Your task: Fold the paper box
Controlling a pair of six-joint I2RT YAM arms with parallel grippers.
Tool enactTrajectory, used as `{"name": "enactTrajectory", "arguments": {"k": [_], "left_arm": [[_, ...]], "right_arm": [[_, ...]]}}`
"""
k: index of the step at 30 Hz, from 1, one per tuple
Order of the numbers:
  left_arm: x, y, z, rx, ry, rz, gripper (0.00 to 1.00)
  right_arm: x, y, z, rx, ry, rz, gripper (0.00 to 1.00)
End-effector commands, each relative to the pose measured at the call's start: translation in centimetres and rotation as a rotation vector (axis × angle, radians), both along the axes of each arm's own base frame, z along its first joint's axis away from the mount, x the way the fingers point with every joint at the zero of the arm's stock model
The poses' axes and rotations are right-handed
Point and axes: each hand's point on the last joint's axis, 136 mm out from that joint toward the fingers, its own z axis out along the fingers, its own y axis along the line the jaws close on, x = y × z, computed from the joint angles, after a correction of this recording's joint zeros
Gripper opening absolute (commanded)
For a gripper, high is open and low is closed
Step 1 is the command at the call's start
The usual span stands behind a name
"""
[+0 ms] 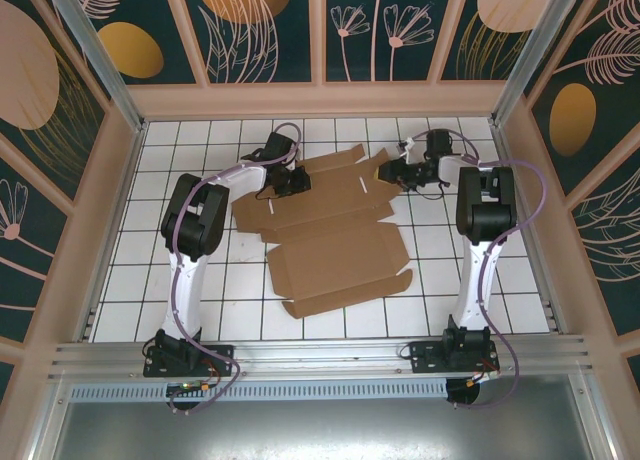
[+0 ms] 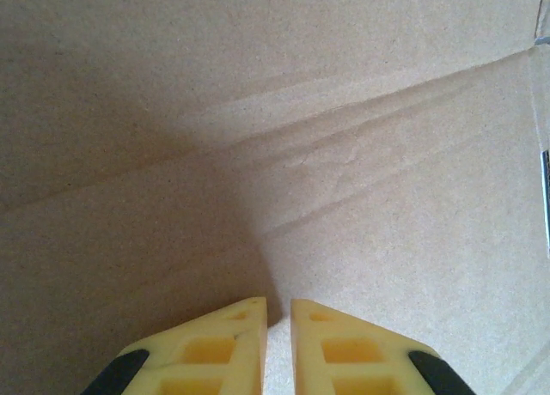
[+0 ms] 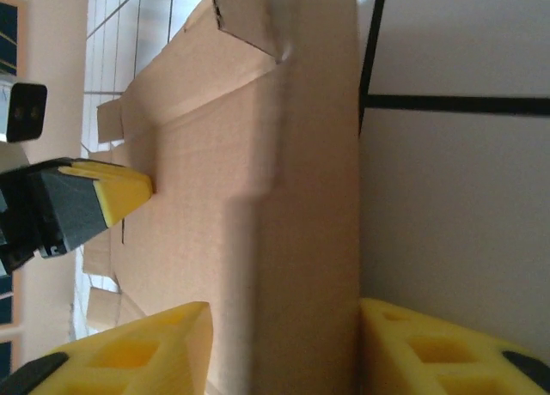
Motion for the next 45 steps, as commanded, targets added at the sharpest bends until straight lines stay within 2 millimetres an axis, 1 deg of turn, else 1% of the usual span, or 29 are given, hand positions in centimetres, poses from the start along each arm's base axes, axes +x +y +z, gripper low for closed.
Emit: {"name": "enactTrajectory", "arguments": {"k": [1, 2, 4, 6, 10, 13, 14, 17, 20, 23, 26, 27, 30, 33, 35, 37, 38, 40, 43, 45], "left_arm": [[-0.6, 0.3, -1.7, 0.014, 0.034, -0.013, 0.16], [-0.6, 0.3, -1.4, 0.014, 0.029, -0.011, 0.15], [-0.6, 0.3, -0.7, 0.008, 0.018, -0.006, 0.15], [-0.5, 0.5, 0.7, -0.002, -0.008, 0.007, 0.17], [-0.7, 1.3, 3.7, -0.007, -0.05, 0.059, 0.23], [-1.4, 2.2, 5.0, -0.019, -0.062, 0.099, 0.26], [-1.7, 2.6, 5.1, -0.02, -0.057, 0.113, 0.26], [-2.6, 3.7, 4.5, -0.013, -0.032, 0.133, 0.27], [-3.1, 4.7, 2.6, 0.005, 0.008, 0.145, 0.27], [-3.0, 4.1, 1.2, -0.009, 0.04, 0.119, 0.26], [-2.8, 3.6, 0.2, -0.024, 0.053, 0.107, 0.23], [-2.9, 3.4, 0.0, -0.032, 0.058, 0.103, 0.23], [-3.1, 3.0, 0.1, -0.058, 0.056, 0.102, 0.21], [-3.5, 2.5, 0.0, -0.076, 0.06, 0.093, 0.21], [-3.7, 2.1, 0.0, -0.093, 0.065, 0.089, 0.21], [-3.8, 2.0, 0.0, -0.099, 0.069, 0.09, 0.21], [-3.9, 2.0, 0.0, -0.1, 0.07, 0.092, 0.2], [-3.8, 2.0, 0.1, -0.101, 0.066, 0.092, 0.2], [-3.8, 2.0, 0.2, -0.102, 0.068, 0.093, 0.2], [-3.8, 2.1, 0.1, -0.096, 0.069, 0.095, 0.2]], "right_arm": [[-2.8, 0.9, -1.7, 0.038, 0.135, -0.005, 0.41], [-2.5, 0.5, -1.6, 0.019, 0.126, -0.025, 0.36], [-1.8, -0.7, -0.5, -0.034, 0.083, -0.074, 0.25], [-0.9, -2.3, 0.2, -0.157, 0.046, -0.129, 0.15], [0.1, -3.9, 1.7, -0.383, -0.03, -0.147, 0.13], [0.6, -4.6, 2.5, -0.539, -0.079, -0.148, 0.11], [0.7, -4.6, 2.7, -0.577, -0.089, -0.145, 0.11], [0.9, -4.8, 3.0, -0.666, -0.109, -0.138, 0.08], [1.1, -4.8, 3.7, -0.757, -0.133, -0.134, 0.06], [1.6, -4.2, 4.4, -0.857, -0.161, -0.122, 0.05], [2.0, -2.6, 4.7, -0.956, -0.17, -0.095, 0.05], [2.0, -1.9, 4.6, -0.987, -0.168, -0.083, 0.05], [2.2, -0.3, 4.0, -1.092, -0.161, -0.066, 0.06], [2.3, 1.7, 3.0, -1.234, -0.178, -0.045, 0.08], [2.1, 3.1, 2.1, -1.339, -0.221, -0.025, 0.13], [2.0, 3.9, 1.1, -1.426, -0.255, -0.02, 0.16], [1.7, 4.9, 0.7, -1.454, -0.278, -0.004, 0.18], [1.4, 6.2, 0.0, -1.519, -0.324, 0.011, 0.21], [1.5, 7.2, -0.1, -1.553, -0.37, 0.008, 0.21], [1.9, 6.9, 0.8, -1.551, -0.381, -0.019, 0.21]]}}
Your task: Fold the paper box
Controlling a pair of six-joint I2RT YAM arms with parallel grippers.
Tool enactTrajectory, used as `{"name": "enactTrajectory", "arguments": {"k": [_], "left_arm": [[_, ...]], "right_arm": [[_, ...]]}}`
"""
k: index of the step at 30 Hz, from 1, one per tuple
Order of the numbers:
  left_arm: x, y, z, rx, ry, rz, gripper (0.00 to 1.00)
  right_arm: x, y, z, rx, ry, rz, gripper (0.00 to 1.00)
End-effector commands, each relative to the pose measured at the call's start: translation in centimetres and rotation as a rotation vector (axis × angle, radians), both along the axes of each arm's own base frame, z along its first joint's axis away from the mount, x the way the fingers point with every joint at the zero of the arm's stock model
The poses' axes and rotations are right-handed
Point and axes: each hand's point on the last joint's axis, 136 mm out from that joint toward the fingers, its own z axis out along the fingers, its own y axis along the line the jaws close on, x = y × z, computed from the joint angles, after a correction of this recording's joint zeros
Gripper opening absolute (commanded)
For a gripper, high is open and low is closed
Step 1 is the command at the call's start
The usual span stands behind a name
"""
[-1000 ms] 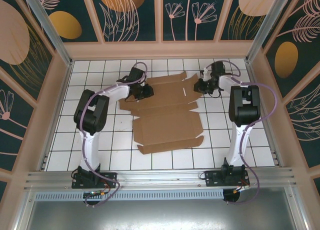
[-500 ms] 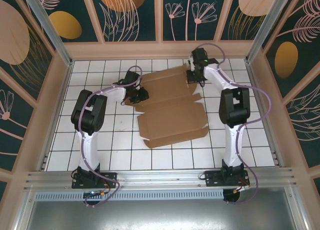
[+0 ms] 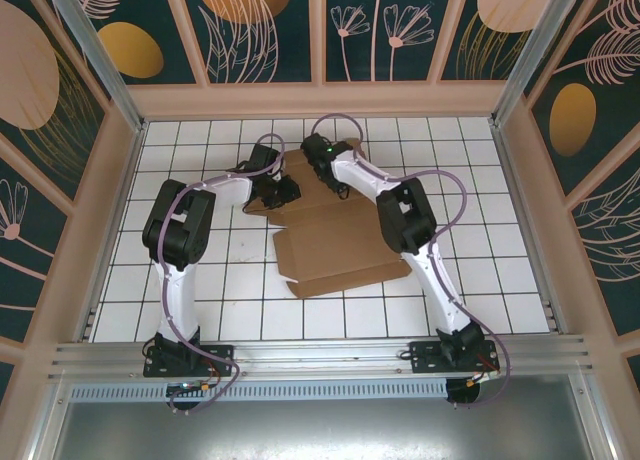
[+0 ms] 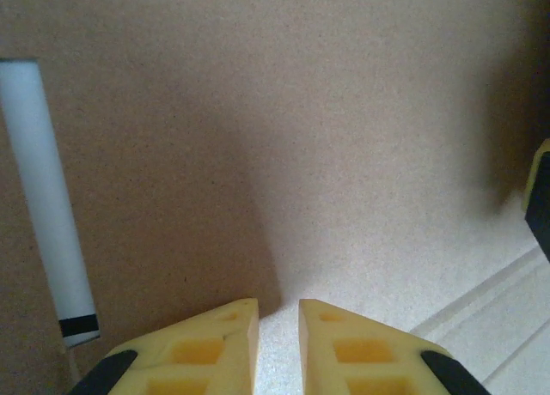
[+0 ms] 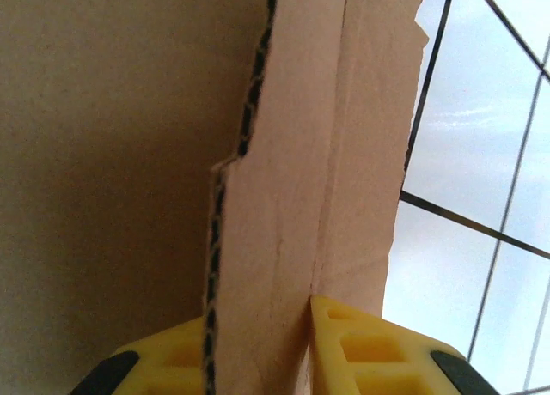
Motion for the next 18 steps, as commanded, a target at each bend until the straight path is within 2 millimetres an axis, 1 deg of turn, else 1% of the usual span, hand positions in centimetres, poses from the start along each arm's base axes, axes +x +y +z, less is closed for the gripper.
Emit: {"name": "enactTrajectory", "arguments": {"k": [1, 4, 8, 9, 10, 13, 17, 18], "left_arm": [[-0.6, -0.7, 0.0, -0.021, 0.009, -0.015, 0.19], [-0.5, -0.5, 0.1, -0.007, 0.007, -0.011, 0.19], [-0.4, -0.2, -0.1, 0.012, 0.007, -0.007, 0.19], [-0.3, -0.1, 0.0, 0.013, 0.006, -0.006, 0.19], [-0.3, -0.1, 0.0, 0.017, 0.005, -0.006, 0.19], [-0.3, 0.0, -0.1, 0.027, 0.005, -0.004, 0.19], [-0.2, 0.2, -0.1, 0.034, 0.002, -0.004, 0.18], [-0.2, 0.1, -0.1, 0.033, 0.001, -0.005, 0.18]], "right_arm": [[0.7, -0.6, 2.4, -0.026, -0.059, -0.023, 0.21], [1.1, -1.2, 4.5, 0.057, -0.074, -0.035, 0.23], [1.1, -2.1, 6.3, 0.187, -0.063, -0.043, 0.32], [1.2, -2.7, 6.7, 0.203, -0.066, -0.051, 0.33], [1.3, -3.9, 6.8, 0.222, -0.065, -0.069, 0.33], [1.0, -5.6, 7.0, 0.249, -0.067, -0.089, 0.33], [0.7, -7.8, 7.1, 0.233, -0.088, -0.107, 0.33], [0.6, -8.3, 6.8, 0.222, -0.091, -0.108, 0.31]]}}
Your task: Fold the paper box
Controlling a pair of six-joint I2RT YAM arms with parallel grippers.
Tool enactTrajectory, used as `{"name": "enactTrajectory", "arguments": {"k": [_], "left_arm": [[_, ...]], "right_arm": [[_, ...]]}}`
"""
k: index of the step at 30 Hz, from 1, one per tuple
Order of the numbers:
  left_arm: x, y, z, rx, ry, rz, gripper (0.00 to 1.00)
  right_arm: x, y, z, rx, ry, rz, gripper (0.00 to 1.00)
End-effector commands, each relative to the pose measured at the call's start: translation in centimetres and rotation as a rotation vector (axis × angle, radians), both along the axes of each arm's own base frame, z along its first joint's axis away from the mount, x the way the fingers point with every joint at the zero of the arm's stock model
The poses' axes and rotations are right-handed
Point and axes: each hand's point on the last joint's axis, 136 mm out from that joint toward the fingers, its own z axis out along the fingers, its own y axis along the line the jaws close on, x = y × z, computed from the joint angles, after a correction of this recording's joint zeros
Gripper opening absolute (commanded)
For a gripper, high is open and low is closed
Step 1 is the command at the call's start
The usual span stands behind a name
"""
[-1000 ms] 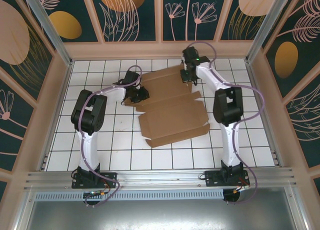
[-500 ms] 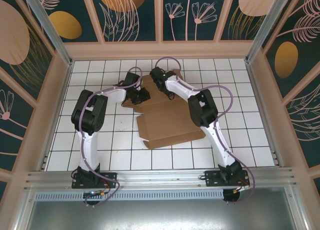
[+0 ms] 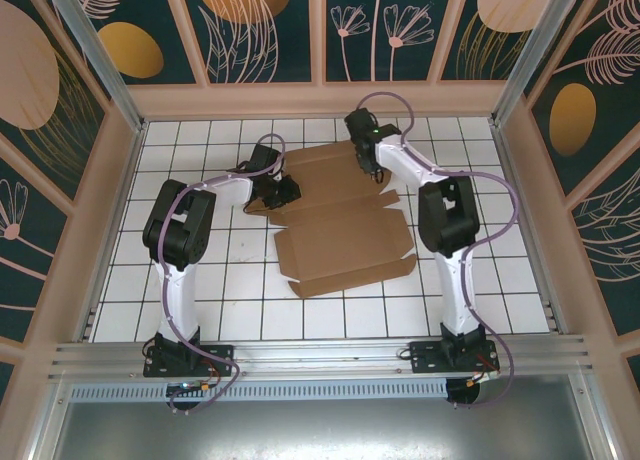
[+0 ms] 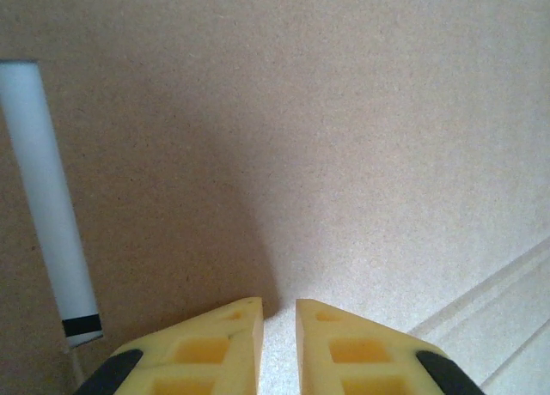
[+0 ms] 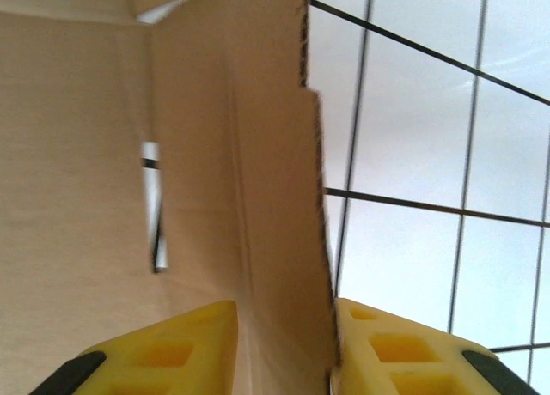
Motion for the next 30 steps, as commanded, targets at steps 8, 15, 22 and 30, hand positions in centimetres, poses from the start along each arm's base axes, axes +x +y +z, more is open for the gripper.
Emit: {"name": "enactTrajectory", "arguments": {"k": [8, 15, 22, 30], "left_arm": [[-0.2, 0.0, -0.3, 0.022, 0.012, -0.01, 0.18], [-0.3, 0.0, -0.5, 0.022, 0.016, -0.012, 0.18], [-0.3, 0.3, -0.5, 0.025, 0.017, -0.007, 0.18], [-0.1, 0.2, -0.3, 0.019, 0.013, -0.007, 0.18]], "right_arm": [[0.3, -1.6, -2.3, -0.194, -0.029, 0.028, 0.0], [-0.3, 1.4, -4.0, -0.658, -0.162, 0.17, 0.01], [0.2, 3.8, 1.4, -0.123, -0.22, 0.119, 0.43], [-4.6, -0.8, 4.0, 0.687, -0.142, -0.031, 0.64]]}}
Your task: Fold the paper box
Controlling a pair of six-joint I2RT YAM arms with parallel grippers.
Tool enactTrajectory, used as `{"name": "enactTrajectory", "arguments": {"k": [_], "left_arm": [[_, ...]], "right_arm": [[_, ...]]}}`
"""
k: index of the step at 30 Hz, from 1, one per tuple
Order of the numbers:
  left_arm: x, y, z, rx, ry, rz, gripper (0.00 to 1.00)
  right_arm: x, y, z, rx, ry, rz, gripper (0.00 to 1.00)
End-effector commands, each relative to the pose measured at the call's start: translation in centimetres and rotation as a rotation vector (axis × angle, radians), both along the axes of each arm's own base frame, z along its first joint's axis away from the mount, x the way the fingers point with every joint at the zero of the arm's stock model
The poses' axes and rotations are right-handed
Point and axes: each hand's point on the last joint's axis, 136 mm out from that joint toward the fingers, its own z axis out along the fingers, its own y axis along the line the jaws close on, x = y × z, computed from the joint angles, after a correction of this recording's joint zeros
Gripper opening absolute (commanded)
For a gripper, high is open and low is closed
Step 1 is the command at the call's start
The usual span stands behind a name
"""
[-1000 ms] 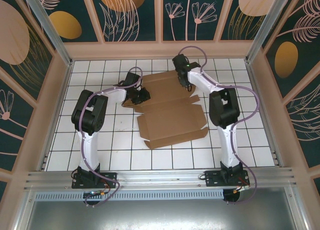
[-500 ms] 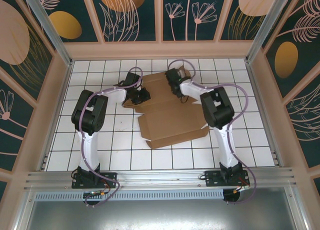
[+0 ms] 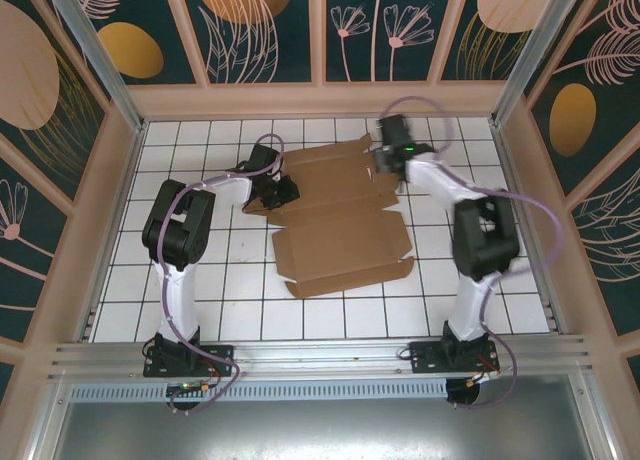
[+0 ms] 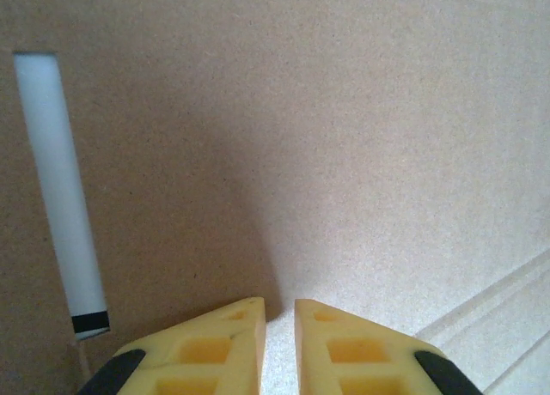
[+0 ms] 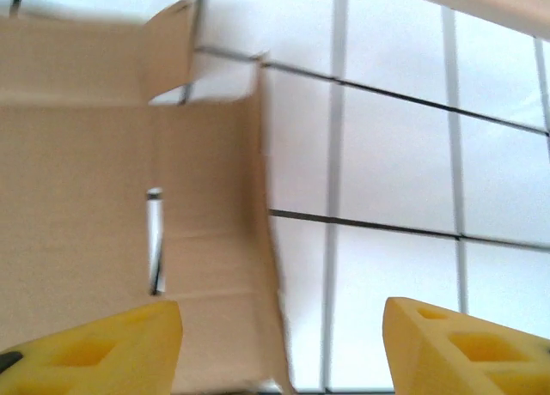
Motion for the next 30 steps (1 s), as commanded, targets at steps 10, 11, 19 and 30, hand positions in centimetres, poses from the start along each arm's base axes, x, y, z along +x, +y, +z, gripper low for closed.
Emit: {"name": "enactTrajectory", "arguments": {"k": [10, 11, 19, 30], "left_arm": [[-0.1, 0.0, -0.5, 0.018, 0.009, -0.012, 0.18], [-0.1, 0.0, -0.5, 0.019, 0.009, -0.013, 0.18], [-0.1, 0.0, -0.6, 0.02, 0.01, -0.014, 0.18], [-0.1, 0.0, -0.8, 0.023, 0.013, -0.017, 0.18]], "right_arm": [[-7.8, 0.2, -9.1, 0.637, 0.3, 0.011, 0.66], [-7.8, 0.4, -9.5, 0.646, 0.31, 0.015, 0.66], [-7.3, 1.4, -11.2, 0.697, 0.326, 0.044, 0.58], [-5.9, 3.2, -10.2, 0.764, 0.287, 0.118, 0.36]]}}
